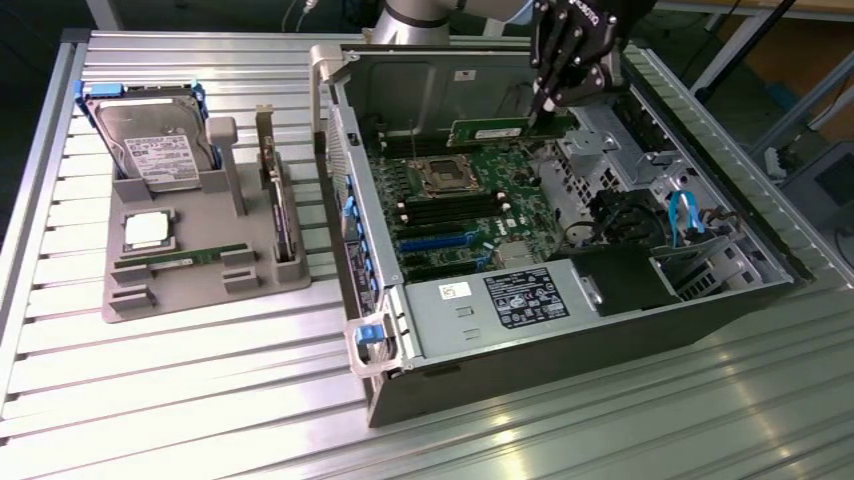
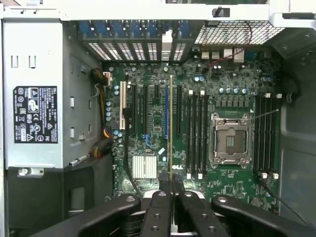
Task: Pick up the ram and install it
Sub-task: 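Pick up the ram and move it above insertion slot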
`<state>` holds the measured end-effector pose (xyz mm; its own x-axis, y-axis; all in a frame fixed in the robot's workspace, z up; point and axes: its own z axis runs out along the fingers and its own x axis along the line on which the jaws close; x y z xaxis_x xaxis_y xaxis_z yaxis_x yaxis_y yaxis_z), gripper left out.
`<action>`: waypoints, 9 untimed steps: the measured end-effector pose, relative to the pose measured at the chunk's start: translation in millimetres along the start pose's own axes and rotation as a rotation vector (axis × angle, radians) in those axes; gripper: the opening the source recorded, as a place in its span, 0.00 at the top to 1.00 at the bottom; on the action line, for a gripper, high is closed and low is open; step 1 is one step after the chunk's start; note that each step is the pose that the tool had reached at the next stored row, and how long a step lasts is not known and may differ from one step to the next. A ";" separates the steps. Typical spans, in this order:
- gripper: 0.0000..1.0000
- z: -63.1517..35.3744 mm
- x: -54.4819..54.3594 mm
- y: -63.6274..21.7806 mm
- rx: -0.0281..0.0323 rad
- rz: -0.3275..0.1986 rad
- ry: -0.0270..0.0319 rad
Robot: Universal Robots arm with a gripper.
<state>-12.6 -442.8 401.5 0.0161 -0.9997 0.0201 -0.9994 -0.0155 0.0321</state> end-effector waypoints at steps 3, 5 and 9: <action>0.88 0.2 -10.1 -0.2 0.0000 0.000 0.0000; 0.88 0.3 -15.5 -0.3 0.0000 0.000 0.0000; 0.88 0.4 -26.1 -0.4 -0.0001 0.000 0.0001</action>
<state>-12.6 -416.7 400.5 0.0161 -0.9997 0.0202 -0.9994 -0.0155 0.0321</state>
